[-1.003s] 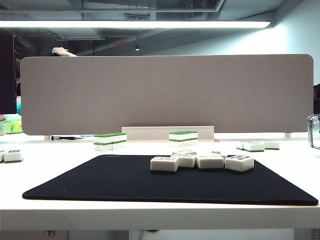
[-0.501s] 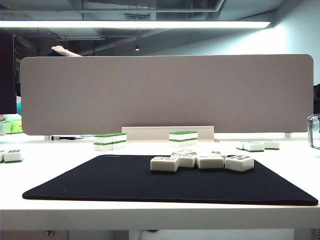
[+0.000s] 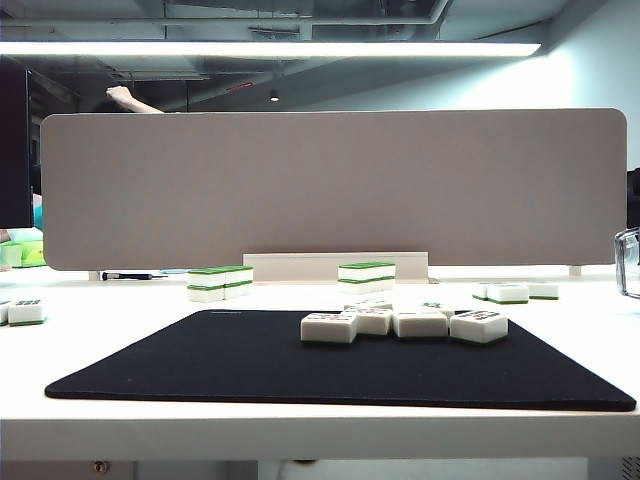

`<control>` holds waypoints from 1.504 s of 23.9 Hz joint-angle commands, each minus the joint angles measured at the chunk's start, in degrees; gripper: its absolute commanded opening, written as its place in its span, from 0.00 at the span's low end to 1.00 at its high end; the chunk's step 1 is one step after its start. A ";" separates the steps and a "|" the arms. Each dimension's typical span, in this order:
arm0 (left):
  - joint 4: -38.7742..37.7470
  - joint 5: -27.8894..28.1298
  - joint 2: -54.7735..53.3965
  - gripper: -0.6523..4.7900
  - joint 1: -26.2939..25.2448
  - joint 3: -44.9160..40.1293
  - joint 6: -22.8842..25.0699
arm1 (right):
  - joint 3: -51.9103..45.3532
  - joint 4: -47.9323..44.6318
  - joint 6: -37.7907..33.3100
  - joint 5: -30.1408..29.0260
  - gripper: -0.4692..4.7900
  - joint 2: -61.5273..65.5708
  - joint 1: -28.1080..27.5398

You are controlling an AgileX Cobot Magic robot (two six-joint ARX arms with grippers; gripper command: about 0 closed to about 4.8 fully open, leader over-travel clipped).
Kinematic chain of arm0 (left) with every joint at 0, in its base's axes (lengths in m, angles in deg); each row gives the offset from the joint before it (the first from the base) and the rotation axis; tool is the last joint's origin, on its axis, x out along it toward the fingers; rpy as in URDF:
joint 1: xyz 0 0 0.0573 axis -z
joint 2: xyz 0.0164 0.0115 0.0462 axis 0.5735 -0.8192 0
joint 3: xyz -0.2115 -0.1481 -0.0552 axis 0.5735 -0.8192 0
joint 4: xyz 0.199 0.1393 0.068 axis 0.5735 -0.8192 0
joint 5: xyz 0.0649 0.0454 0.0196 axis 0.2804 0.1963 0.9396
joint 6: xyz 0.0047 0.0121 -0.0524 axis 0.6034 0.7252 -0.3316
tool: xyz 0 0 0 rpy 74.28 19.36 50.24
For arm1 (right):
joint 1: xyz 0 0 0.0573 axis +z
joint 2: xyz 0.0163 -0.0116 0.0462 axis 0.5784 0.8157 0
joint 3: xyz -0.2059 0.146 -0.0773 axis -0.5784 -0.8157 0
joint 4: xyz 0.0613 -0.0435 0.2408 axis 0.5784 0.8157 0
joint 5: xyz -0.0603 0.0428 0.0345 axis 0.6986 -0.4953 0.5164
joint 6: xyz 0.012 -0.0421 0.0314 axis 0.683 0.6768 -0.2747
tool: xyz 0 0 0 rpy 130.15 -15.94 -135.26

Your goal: Align six mahjong tiles in a row on the table.

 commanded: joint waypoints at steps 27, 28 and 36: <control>-0.70 -0.81 -0.02 0.16 0.02 0.02 -2.03 | 4.17 22.12 0.09 -29.24 0.09 -0.61 0.02; -0.68 -1.81 -0.02 0.16 0.02 0.04 -4.00 | 4.17 22.14 0.09 -29.29 0.09 -0.61 0.02; 0.00 -4.42 -0.02 0.16 0.04 5.01 -12.00 | 4.13 22.14 0.11 -29.20 0.09 -0.61 0.02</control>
